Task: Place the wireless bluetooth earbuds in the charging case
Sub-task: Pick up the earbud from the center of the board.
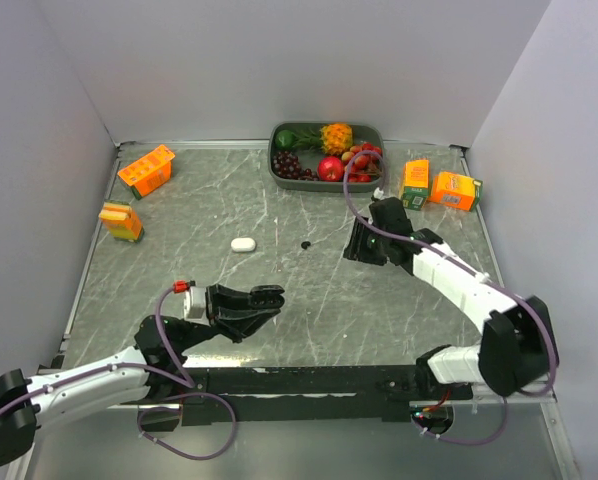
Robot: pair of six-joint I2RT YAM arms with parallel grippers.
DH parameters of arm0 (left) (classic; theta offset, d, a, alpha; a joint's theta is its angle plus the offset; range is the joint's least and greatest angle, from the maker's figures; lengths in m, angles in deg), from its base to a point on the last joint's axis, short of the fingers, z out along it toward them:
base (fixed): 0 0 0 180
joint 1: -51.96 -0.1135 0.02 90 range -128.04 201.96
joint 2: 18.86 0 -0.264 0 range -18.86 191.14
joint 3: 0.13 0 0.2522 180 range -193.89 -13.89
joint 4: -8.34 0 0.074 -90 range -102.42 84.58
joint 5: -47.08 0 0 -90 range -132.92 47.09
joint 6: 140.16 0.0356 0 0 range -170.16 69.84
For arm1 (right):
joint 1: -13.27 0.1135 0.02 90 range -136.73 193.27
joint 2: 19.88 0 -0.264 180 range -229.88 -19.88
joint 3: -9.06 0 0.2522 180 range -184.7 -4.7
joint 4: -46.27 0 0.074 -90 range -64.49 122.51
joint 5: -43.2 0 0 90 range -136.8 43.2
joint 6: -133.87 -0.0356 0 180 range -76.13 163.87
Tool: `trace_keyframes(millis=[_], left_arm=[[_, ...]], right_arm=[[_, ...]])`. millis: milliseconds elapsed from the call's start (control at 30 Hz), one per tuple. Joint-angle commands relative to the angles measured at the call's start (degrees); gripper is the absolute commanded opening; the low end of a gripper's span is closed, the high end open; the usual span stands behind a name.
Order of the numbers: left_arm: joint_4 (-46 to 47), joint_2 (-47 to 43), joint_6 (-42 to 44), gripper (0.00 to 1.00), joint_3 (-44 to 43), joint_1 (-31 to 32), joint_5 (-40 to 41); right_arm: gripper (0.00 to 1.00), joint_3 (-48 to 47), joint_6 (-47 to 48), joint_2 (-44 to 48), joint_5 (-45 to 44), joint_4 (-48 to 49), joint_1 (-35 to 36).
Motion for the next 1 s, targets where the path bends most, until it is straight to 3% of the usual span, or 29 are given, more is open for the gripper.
trace_keyframes(millis=[0,233,467,967], left_arm=[[-0.9,-2.0,0.7,0.01,-1.3,0.5,0.7],[-7.5,-8.4,1.8,0.01,-1.0,2.4,5.1],[-9.2,-9.9,3.2,0.01,-0.9,4.0,7.8],[-10.5,-9.5,2.6,0.01,-1.3,4.2,7.9]], right_arm=[[0.47,-3.9,-2.0,-6.0,-3.9,5.1,-1.4],[0.45,-8.0,1.7,-16.4,-8.5,6.8,-4.6],[0.36,-9.6,3.1,-21.1,-8.2,7.4,-5.0],[0.37,-14.6,4.9,-29.0,-7.7,6.5,-5.4]])
